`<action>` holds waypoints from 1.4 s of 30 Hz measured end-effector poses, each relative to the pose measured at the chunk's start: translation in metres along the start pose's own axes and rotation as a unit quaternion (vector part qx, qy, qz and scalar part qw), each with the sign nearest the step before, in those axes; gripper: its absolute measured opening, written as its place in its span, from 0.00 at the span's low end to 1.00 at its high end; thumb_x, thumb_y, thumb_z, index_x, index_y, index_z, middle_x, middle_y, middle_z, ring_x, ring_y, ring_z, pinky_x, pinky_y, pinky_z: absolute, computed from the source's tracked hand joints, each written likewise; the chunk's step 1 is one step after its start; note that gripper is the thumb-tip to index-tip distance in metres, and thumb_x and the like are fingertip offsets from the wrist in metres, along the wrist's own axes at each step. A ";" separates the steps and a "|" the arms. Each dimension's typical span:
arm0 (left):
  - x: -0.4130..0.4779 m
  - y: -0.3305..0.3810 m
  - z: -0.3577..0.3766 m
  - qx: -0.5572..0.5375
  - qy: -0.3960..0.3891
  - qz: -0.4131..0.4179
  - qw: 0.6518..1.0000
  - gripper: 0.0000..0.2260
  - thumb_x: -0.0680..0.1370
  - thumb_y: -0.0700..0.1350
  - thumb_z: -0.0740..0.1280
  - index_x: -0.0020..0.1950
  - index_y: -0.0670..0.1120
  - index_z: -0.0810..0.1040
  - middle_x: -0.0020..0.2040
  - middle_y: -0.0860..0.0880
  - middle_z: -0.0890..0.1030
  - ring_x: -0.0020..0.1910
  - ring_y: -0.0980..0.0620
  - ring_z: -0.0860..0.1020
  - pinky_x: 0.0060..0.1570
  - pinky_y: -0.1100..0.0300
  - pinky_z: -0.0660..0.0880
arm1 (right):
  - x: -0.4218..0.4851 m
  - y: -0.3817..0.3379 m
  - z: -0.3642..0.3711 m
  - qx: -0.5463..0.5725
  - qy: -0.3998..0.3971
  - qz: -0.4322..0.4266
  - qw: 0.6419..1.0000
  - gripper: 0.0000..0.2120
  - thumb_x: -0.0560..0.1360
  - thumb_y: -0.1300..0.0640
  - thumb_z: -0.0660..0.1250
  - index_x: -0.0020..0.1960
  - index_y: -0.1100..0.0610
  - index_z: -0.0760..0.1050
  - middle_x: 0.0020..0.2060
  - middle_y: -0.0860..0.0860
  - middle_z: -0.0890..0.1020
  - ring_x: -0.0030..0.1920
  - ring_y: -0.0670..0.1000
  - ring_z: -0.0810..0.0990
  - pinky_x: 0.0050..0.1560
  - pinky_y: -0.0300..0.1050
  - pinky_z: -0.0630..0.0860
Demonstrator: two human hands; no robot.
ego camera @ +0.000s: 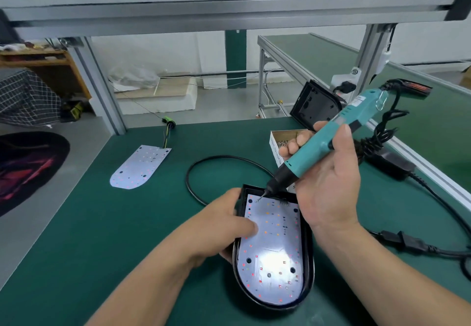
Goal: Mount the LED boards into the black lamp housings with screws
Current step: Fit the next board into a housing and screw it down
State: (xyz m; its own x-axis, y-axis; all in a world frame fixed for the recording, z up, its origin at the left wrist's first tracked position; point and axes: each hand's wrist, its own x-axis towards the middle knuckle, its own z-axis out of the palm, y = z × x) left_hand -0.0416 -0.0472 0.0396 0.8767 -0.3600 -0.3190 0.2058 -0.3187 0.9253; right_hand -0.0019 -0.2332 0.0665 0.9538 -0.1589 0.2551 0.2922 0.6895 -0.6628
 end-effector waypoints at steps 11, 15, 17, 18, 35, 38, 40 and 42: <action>0.006 -0.005 0.006 -0.032 0.001 0.002 0.999 0.23 0.70 0.41 0.68 0.64 0.55 0.74 0.47 0.50 0.87 0.41 0.47 0.86 0.32 0.55 0.79 | -0.003 0.008 0.003 -0.077 -0.046 -0.014 0.996 0.17 0.83 0.45 0.58 0.63 0.57 0.66 0.43 0.56 0.72 0.43 0.55 0.73 0.52 0.54 0.77; 0.006 -0.005 0.006 -0.032 -0.003 0.000 0.999 0.23 0.70 0.42 0.68 0.64 0.56 0.74 0.44 0.52 0.87 0.38 0.49 0.85 0.31 0.57 0.78 | -0.004 0.010 0.003 -0.093 -0.056 -0.019 0.994 0.16 0.83 0.46 0.58 0.63 0.58 0.67 0.44 0.57 0.72 0.43 0.55 0.73 0.53 0.55 0.77; 0.006 -0.004 0.005 -0.032 -0.006 -0.002 0.999 0.23 0.70 0.42 0.68 0.64 0.56 0.74 0.43 0.53 0.86 0.36 0.50 0.85 0.29 0.59 0.77 | -0.005 0.010 0.004 -0.102 -0.064 -0.023 0.992 0.16 0.83 0.47 0.58 0.63 0.58 0.67 0.44 0.58 0.71 0.43 0.55 0.73 0.52 0.54 0.77; 0.006 -0.004 0.005 -0.032 -0.007 -0.003 0.999 0.23 0.70 0.42 0.68 0.64 0.56 0.74 0.43 0.52 0.86 0.36 0.50 0.85 0.28 0.59 0.77 | -0.005 0.010 0.004 -0.106 -0.068 -0.027 0.992 0.16 0.83 0.46 0.58 0.63 0.58 0.66 0.44 0.58 0.71 0.43 0.55 0.73 0.52 0.54 0.78; 0.007 -0.005 0.006 -0.020 0.012 -0.006 1.000 0.20 0.75 0.39 0.68 0.64 0.54 0.74 0.49 0.48 0.86 0.40 0.48 0.86 0.31 0.56 0.79 | -0.013 0.013 0.005 -0.147 -0.215 -0.038 0.965 0.26 0.81 0.40 0.68 0.66 0.58 0.67 0.47 0.58 0.74 0.45 0.59 0.72 0.53 0.56 0.74; 0.008 -0.007 0.005 -0.015 0.012 -0.006 1.000 0.19 0.76 0.37 0.67 0.64 0.54 0.74 0.49 0.48 0.86 0.39 0.49 0.86 0.31 0.57 0.78 | -0.011 0.015 0.006 -0.150 -0.223 -0.035 0.963 0.26 0.81 0.40 0.68 0.65 0.60 0.66 0.46 0.59 0.73 0.43 0.59 0.72 0.52 0.56 0.73; 0.009 -0.007 0.005 -0.010 0.013 -0.005 1.000 0.19 0.77 0.37 0.67 0.65 0.54 0.74 0.48 0.49 0.86 0.39 0.49 0.86 0.31 0.57 0.78 | -0.009 0.016 0.006 -0.153 -0.230 -0.027 0.961 0.25 0.81 0.40 0.68 0.63 0.60 0.67 0.45 0.59 0.72 0.42 0.59 0.72 0.51 0.57 0.72; 0.009 -0.008 0.005 -0.004 0.014 -0.003 1.000 0.19 0.77 0.37 0.67 0.64 0.54 0.74 0.46 0.51 0.86 0.39 0.49 0.86 0.31 0.57 0.79 | -0.007 0.017 0.006 -0.156 -0.236 -0.016 0.959 0.25 0.81 0.40 0.68 0.63 0.59 0.67 0.45 0.59 0.73 0.42 0.59 0.72 0.51 0.59 0.69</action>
State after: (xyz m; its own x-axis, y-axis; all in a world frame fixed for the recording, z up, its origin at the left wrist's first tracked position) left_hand -0.0375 -0.0523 0.0285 0.8875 -0.3335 -0.3180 0.2137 -0.3136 0.9252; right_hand -0.0042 -0.2161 0.0576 0.8275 0.2119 0.5200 0.3978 0.4323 -0.8092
